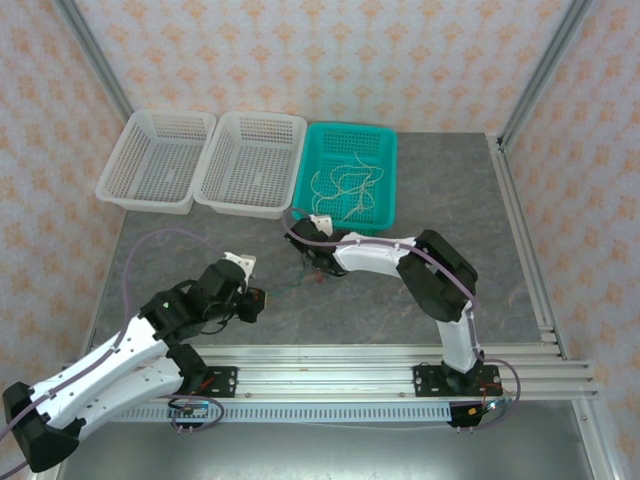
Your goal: Untangle the cables
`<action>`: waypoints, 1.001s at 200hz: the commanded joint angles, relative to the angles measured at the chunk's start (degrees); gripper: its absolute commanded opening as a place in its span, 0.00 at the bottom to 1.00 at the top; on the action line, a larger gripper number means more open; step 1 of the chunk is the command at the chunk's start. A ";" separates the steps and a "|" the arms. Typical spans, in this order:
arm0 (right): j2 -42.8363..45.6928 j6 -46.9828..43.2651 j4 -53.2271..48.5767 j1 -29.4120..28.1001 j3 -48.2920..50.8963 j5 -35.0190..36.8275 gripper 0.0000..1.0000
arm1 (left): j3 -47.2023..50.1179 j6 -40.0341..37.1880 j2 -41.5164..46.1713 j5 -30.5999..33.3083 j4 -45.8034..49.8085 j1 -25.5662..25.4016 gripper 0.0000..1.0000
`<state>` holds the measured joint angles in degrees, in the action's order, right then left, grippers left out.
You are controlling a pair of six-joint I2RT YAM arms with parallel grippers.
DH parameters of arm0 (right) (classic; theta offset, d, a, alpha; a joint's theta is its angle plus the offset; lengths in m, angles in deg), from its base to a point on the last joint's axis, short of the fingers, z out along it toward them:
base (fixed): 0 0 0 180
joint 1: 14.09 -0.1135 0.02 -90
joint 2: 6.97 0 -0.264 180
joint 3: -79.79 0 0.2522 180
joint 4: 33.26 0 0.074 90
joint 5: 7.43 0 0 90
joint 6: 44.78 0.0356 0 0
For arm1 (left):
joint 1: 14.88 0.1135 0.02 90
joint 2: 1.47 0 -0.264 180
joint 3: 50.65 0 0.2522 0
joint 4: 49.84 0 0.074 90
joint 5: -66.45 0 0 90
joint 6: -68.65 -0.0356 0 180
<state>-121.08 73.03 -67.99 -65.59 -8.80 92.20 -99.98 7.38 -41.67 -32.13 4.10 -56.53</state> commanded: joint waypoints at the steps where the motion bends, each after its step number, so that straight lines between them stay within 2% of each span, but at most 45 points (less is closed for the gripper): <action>1: -2.57 1.96 -3.02 -0.17 0.29 0.57 0.28 | -2.16 3.27 2.78 6.22 4.73 -0.07 0.00; 16: -1.18 4.02 -4.16 0.17 1.28 1.16 0.09 | -4.57 5.02 5.22 11.88 8.07 -0.10 0.00; 29: 1.40 6.08 -3.98 1.06 3.92 -1.55 0.01 | -7.93 7.04 7.60 18.14 11.94 0.40 0.00; 45: 6.75 7.33 -0.24 2.24 9.75 -9.00 0.00 | -13.42 7.29 10.31 24.10 16.15 1.90 0.00; 64: 13.57 5.92 8.82 2.74 17.13 -24.10 0.00 | -19.82 5.08 11.85 30.29 18.83 2.69 0.00; 74: 16.58 6.15 12.10 2.73 19.69 -30.82 0.00 | -22.13 3.00 11.55 31.97 19.00 2.71 0.00; 84: 19.47 7.17 12.80 2.73 21.16 -33.40 0.00 | -23.26 0.07 10.72 32.23 18.40 2.71 0.00; 109: 25.99 9.68 8.21 3.84 22.99 -27.12 0.00 | -23.43 -2.88 7.32 31.52 17.72 2.71 0.00; 135: 34.47 23.22 1.58 9.78 29.81 -16.91 0.00 | -21.42 -2.55 5.83 30.65 15.31 2.80 0.00; 152: 44.03 31.77 -0.86 14.77 38.23 -12.45 0.00 | -20.81 -2.28 4.93 30.33 14.62 3.58 0.00; 170: 55.93 35.15 -5.81 19.10 44.53 -7.99 0.03 | -20.38 -3.34 4.07 28.83 13.06 5.40 0.00; 183: 61.71 33.31 -8.13 21.98 46.63 -7.58 0.04 | -19.53 -4.74 2.58 24.77 10.90 7.84 0.00; 200: 64.91 30.51 -10.11 25.16 46.88 -7.82 0.08 | -17.90 -5.66 -1.40 14.96 7.28 11.67 0.00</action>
<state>-58.44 103.24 -62.90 -45.57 35.35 71.48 -119.06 4.23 -40.58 -15.43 14.92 -50.26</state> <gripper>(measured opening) 0.065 0.054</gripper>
